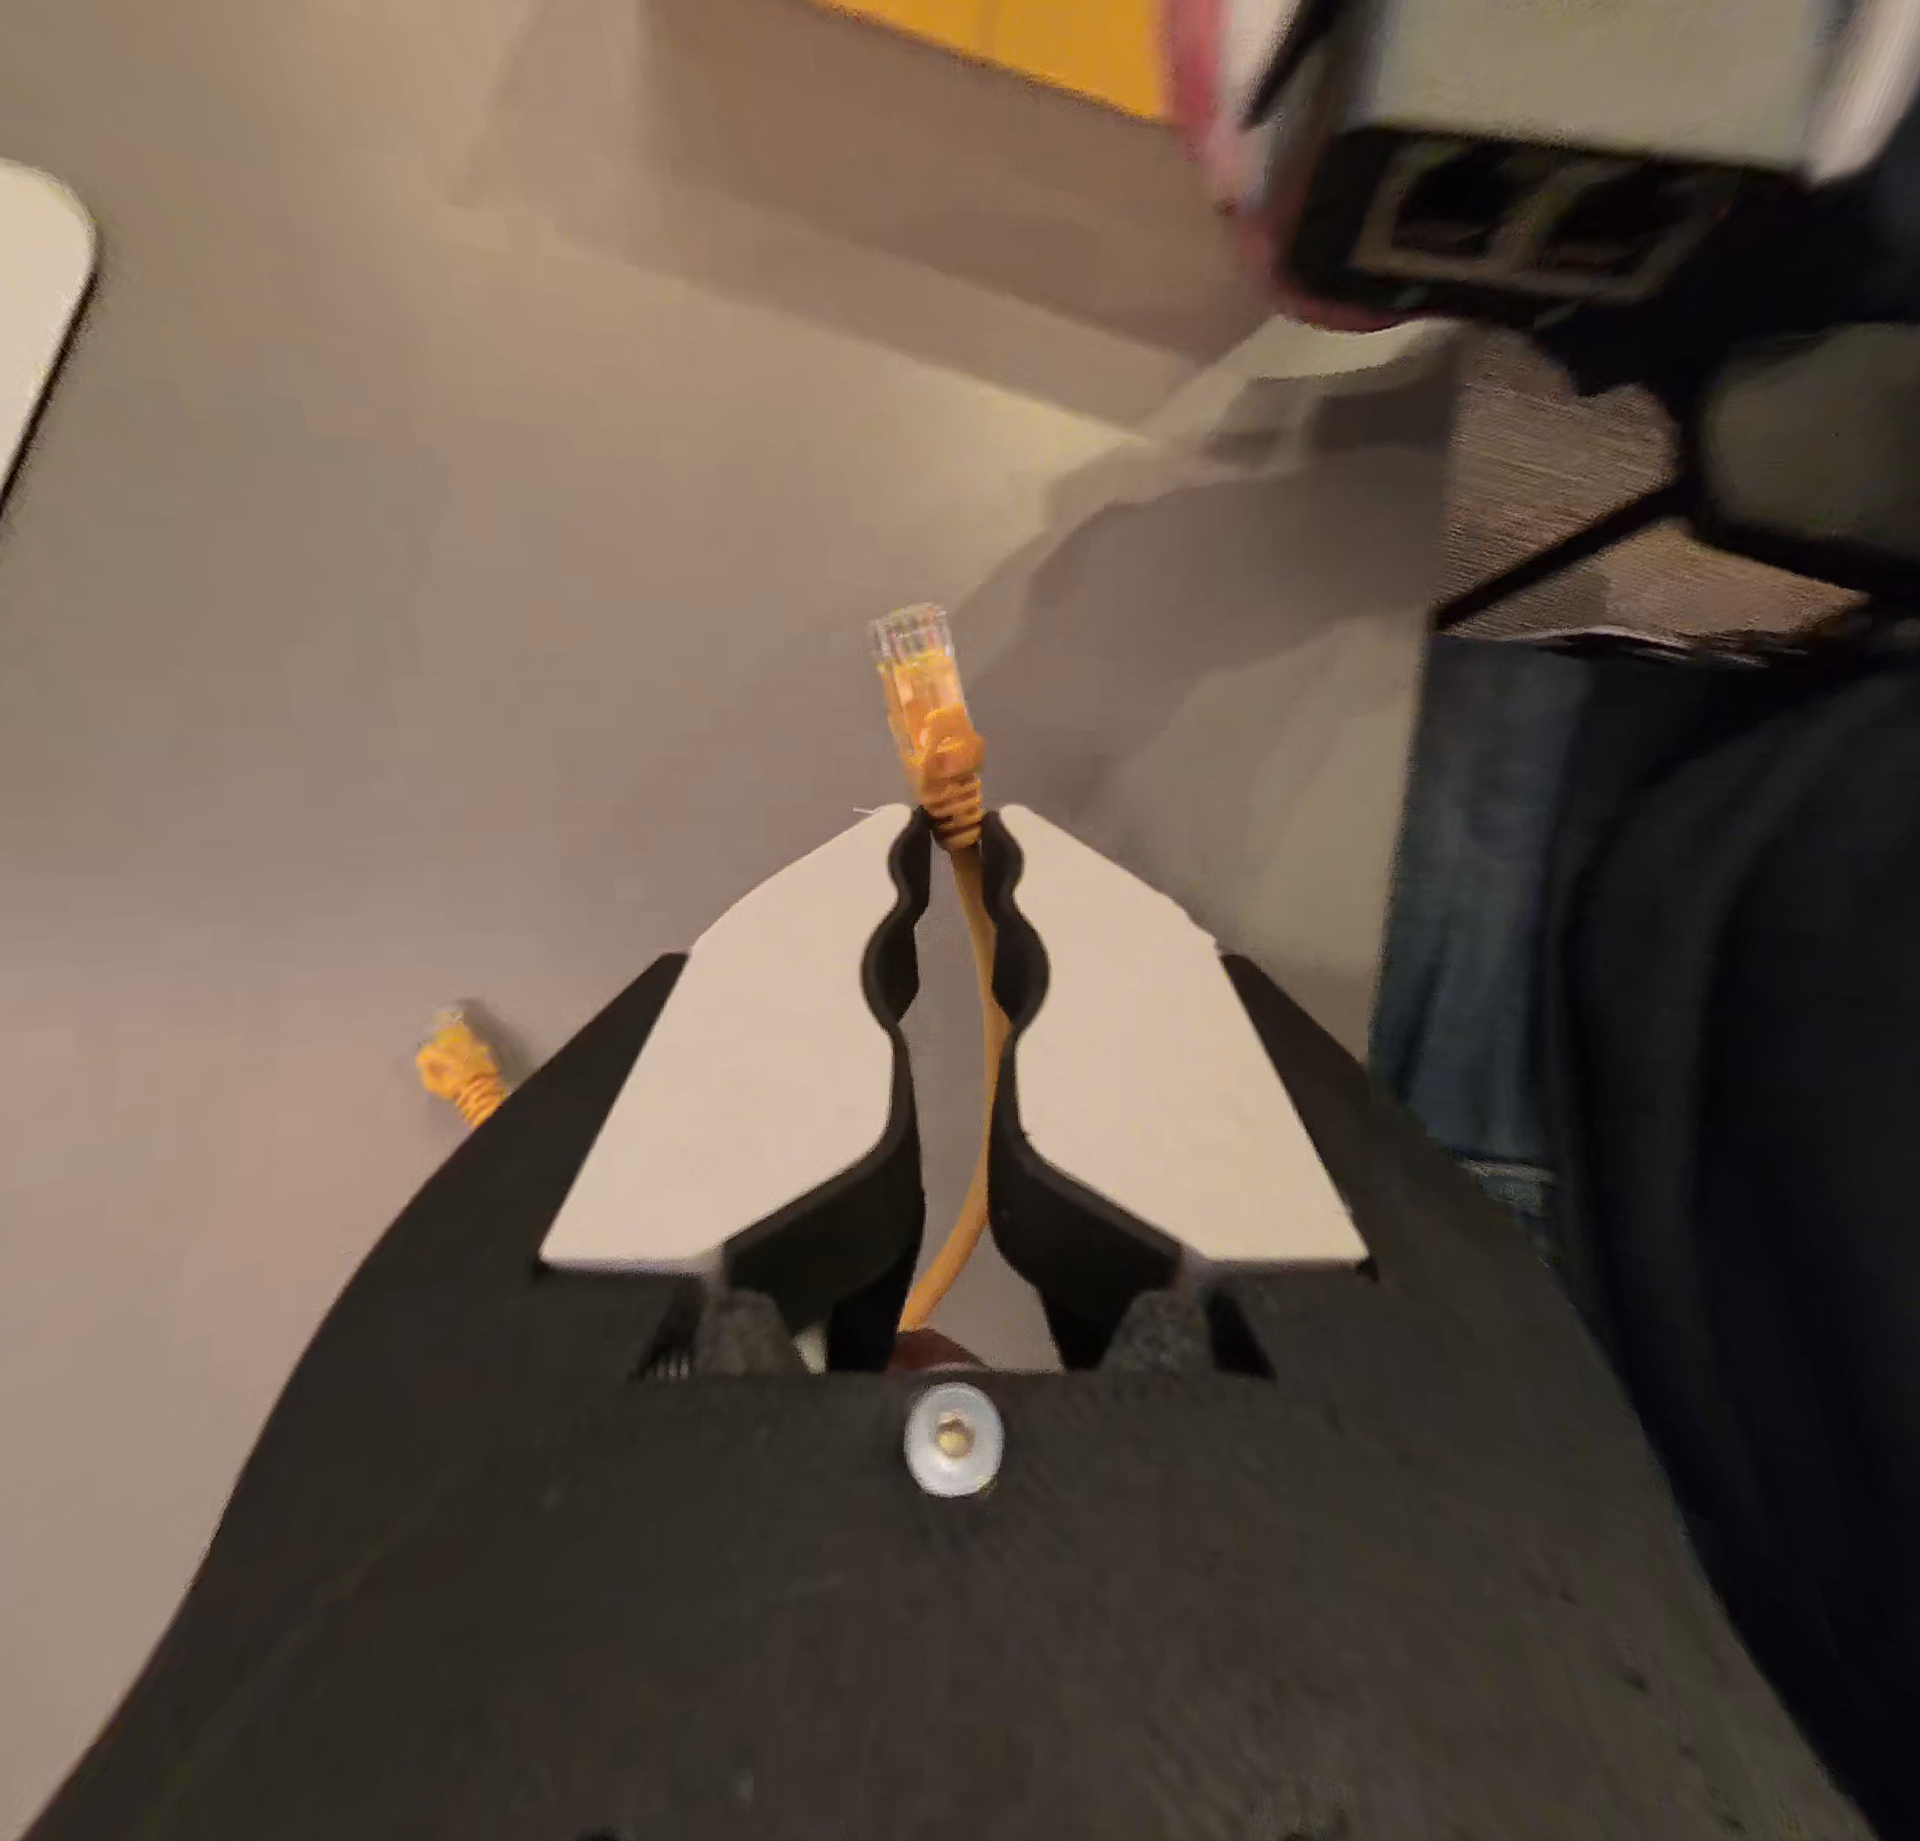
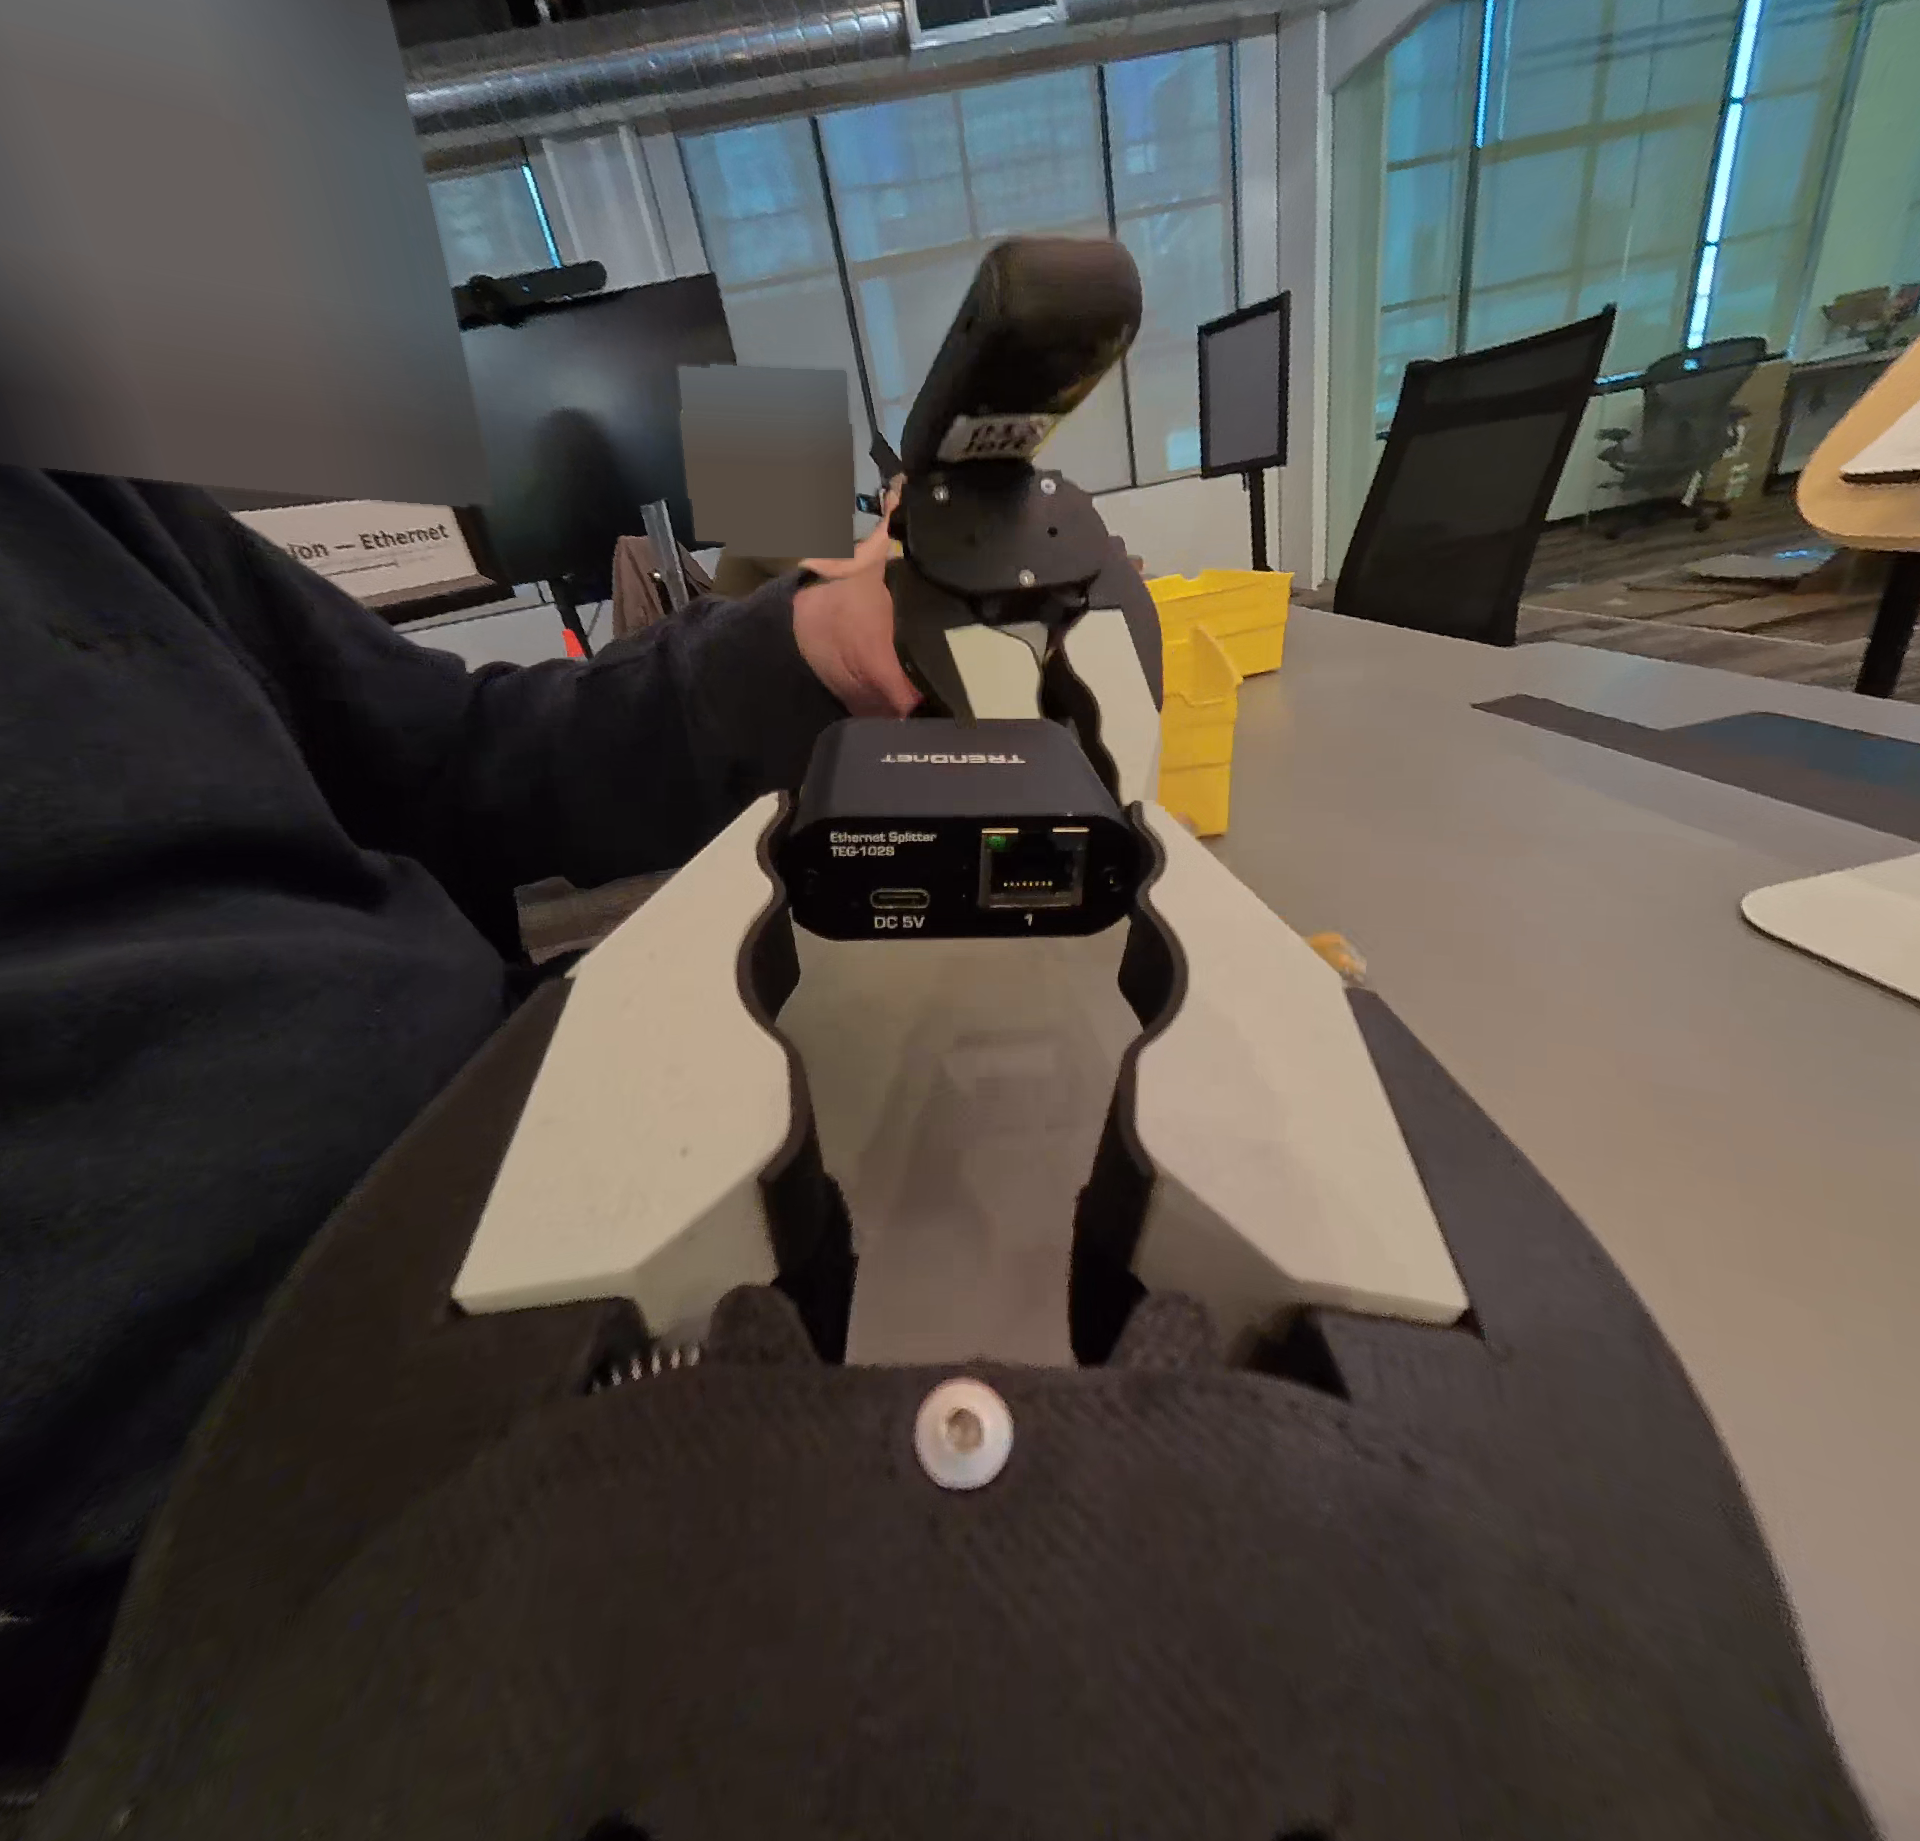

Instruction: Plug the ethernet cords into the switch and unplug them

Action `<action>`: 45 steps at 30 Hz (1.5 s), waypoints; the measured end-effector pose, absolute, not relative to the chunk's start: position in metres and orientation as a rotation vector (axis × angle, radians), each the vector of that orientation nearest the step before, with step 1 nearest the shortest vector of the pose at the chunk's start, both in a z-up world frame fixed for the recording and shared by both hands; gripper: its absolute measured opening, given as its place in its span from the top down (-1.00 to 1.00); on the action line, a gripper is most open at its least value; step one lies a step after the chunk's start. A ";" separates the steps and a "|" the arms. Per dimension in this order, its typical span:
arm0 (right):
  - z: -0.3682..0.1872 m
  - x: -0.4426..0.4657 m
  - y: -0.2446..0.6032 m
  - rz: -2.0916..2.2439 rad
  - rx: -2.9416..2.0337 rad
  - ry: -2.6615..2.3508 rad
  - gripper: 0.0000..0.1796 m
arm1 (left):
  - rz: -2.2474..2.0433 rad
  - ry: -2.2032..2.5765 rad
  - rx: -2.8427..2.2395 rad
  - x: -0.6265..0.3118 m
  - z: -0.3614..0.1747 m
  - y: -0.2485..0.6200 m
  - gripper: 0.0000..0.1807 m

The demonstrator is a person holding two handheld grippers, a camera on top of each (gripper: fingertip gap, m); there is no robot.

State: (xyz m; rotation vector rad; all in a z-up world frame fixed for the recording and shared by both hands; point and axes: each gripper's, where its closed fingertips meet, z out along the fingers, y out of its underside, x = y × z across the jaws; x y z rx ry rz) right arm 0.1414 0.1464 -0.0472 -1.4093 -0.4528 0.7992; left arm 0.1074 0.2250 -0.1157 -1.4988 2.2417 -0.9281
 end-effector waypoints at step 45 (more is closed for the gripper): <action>-0.074 0.118 0.154 0.601 -1.645 -0.771 0.32 | -0.605 2.977 -1.316 0.089 -0.083 0.179 0.91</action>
